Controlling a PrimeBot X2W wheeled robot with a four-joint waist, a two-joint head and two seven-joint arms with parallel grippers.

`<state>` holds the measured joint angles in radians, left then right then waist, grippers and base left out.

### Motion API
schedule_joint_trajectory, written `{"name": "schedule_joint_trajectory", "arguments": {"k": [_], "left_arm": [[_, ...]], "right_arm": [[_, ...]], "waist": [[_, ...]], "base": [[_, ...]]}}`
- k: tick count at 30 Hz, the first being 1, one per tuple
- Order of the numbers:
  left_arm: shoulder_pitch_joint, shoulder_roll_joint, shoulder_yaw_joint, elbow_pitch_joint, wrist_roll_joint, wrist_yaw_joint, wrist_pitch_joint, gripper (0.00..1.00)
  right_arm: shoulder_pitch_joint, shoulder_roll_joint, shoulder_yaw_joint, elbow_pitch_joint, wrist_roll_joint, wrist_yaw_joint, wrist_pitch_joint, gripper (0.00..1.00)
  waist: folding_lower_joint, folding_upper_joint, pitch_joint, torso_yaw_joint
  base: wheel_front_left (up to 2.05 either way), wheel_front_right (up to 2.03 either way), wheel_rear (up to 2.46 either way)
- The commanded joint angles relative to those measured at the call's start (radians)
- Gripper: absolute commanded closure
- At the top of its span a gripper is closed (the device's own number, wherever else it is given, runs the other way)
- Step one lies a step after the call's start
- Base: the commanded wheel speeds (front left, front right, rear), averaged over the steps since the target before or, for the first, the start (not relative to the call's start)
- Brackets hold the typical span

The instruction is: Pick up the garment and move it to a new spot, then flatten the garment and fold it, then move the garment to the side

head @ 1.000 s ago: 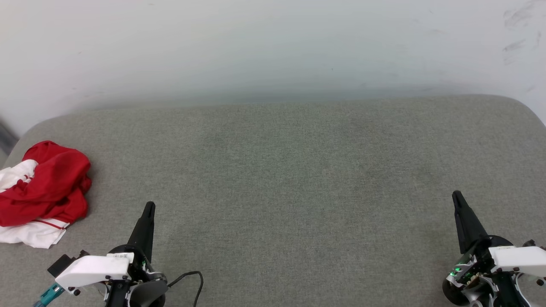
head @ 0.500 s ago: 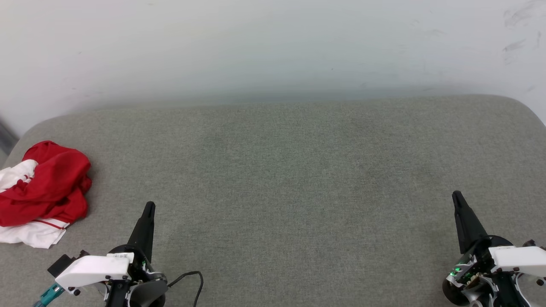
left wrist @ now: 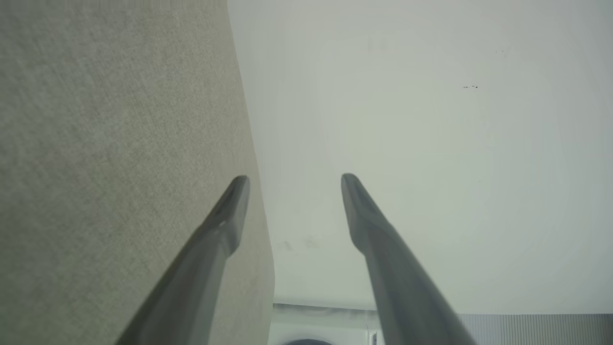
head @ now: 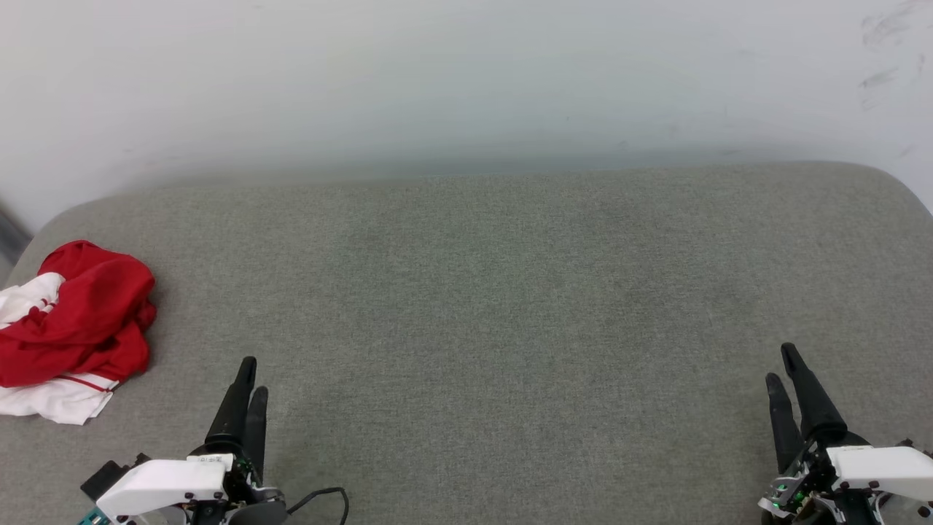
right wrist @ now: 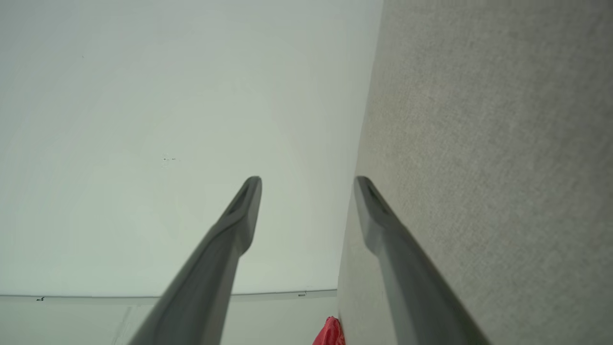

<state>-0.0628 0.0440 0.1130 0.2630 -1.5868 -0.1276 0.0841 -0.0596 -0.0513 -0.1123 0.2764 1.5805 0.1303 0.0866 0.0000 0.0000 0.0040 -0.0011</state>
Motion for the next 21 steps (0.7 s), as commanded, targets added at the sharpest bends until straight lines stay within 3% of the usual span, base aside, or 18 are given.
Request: {"name": "schedule_joint_trajectory", "arguments": {"k": [1,10,21], "left_arm": [[-0.014,0.004,0.012,-0.030,0.030,0.000,-0.014,0.00],[-0.013,0.004,0.022,-0.094,0.191,0.035,-0.051,0.00],[0.005,0.005,-0.012,-0.170,0.454,0.105,-0.098,0.00]], "right_arm": [[-0.018,0.000,-0.003,-0.026,-0.037,0.000,-0.016,0.00],[-0.018,0.000,-0.016,-0.080,-0.197,0.000,-0.053,0.00],[-0.007,0.000,0.017,-0.167,-0.482,0.000,-0.100,0.00]], "waist": [[0.0001,0.0000,0.000,0.000],[0.0001,0.0000,0.002,-0.001],[0.0001,0.0000,0.004,0.000]], "base": [[0.00,0.00,0.00],[0.00,0.00,0.00],[0.00,0.00,0.00]]}}
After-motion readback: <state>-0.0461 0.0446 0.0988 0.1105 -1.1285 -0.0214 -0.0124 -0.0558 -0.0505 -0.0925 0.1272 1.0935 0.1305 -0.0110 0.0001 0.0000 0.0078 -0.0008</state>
